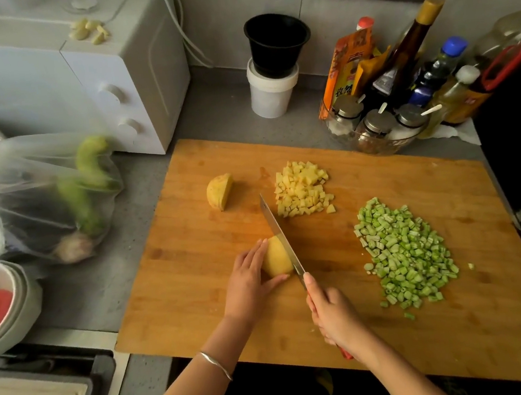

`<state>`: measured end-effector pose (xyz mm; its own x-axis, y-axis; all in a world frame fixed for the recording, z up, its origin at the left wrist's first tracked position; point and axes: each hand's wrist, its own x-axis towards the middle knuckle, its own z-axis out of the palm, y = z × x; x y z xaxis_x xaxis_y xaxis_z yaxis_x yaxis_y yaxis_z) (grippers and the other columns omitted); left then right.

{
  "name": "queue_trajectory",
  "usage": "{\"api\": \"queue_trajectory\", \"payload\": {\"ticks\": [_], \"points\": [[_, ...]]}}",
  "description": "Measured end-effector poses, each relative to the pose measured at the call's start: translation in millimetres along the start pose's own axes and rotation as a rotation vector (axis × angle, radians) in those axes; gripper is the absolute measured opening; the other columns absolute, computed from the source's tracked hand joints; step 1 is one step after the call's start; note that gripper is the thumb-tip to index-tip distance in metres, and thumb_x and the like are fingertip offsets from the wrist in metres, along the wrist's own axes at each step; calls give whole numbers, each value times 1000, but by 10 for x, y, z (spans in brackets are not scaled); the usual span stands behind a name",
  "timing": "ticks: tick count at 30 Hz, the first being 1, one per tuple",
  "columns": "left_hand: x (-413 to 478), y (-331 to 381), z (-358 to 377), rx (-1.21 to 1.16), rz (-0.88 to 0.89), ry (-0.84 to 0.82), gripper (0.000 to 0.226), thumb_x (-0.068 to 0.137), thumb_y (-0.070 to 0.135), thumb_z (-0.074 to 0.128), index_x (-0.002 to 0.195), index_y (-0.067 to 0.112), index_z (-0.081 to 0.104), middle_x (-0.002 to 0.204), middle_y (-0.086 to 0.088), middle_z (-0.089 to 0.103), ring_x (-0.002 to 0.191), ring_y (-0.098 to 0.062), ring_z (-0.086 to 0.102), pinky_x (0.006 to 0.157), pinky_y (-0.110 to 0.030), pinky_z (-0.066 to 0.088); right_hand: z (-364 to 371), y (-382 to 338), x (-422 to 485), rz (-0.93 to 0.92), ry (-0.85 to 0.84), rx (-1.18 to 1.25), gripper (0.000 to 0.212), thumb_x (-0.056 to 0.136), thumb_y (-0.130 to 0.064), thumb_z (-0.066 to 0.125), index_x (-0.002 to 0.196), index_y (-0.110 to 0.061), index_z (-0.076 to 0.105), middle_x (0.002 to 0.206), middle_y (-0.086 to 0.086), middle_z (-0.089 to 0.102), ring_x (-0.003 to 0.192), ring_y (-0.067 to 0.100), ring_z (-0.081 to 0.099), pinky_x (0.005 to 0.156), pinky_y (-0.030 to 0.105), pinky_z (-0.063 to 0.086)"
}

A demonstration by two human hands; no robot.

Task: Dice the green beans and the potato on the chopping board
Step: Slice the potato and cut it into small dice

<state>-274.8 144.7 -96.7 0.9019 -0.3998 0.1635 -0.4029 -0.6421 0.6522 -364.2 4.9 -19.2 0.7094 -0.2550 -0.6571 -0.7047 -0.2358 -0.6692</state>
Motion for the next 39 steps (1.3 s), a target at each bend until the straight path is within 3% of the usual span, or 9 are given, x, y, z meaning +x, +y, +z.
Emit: {"api": "queue_trajectory", "payload": {"ticks": [8, 13, 17, 26, 30, 33, 39], "points": [[29, 73, 66, -43, -30, -23, 81, 73, 56, 64, 140, 14, 44, 140, 1, 49, 125, -16, 41, 106, -27, 35, -151, -55, 29, 1, -23, 61, 55, 95, -62, 32, 65, -16, 36, 42, -6, 26, 34, 11, 24, 40, 23, 20], [69, 100, 100, -30, 15, -32, 83, 76, 59, 61, 142, 13, 39, 140, -1, 46, 126, -16, 38, 105, -22, 27, -158, -39, 57, -27, -9, 33, 55, 95, -60, 32, 64, -15, 38, 39, -8, 29, 31, 8, 27, 37, 21, 23], [50, 101, 122, -9, 31, -3, 83, 74, 58, 64, 140, 12, 42, 133, -1, 51, 117, -16, 44, 99, -22, 34, -158, -25, 52, -47, -18, 13, 55, 96, -59, 31, 64, -15, 38, 37, -8, 31, 30, 4, 28, 36, 16, 24], [17, 115, 167, -30, -16, 11, 84, 75, 57, 62, 143, 14, 37, 135, -3, 49, 120, -18, 43, 102, -30, 38, -135, 25, 47, -39, -21, 25, 55, 96, -59, 31, 62, -16, 38, 37, -8, 32, 30, 4, 29, 36, 16, 24], [22, 177, 168, 40, -18, -11, 82, 85, 68, 39, 146, 12, 32, 143, -2, 43, 125, -17, 36, 106, -29, 30, -175, 26, 52, -22, -55, 72, 53, 97, -58, 32, 65, -15, 36, 41, -7, 28, 32, 8, 25, 37, 21, 21], [55, 286, 182, -33, -115, 50, 67, 98, 57, 13, 143, 13, 35, 139, -2, 47, 122, -15, 37, 106, -26, 28, -172, 36, 62, -29, -49, 47, 54, 93, -61, 32, 65, -16, 37, 41, -7, 30, 33, 7, 27, 38, 21, 23], [70, 284, 235, 1, -107, 64, 53, 101, 41, 16, 138, 13, 41, 132, -1, 49, 119, -16, 40, 105, -22, 24, -170, 50, 66, -40, -44, 32, 55, 90, -64, 32, 63, -17, 38, 40, -9, 31, 33, 5, 28, 37, 16, 24]]}}
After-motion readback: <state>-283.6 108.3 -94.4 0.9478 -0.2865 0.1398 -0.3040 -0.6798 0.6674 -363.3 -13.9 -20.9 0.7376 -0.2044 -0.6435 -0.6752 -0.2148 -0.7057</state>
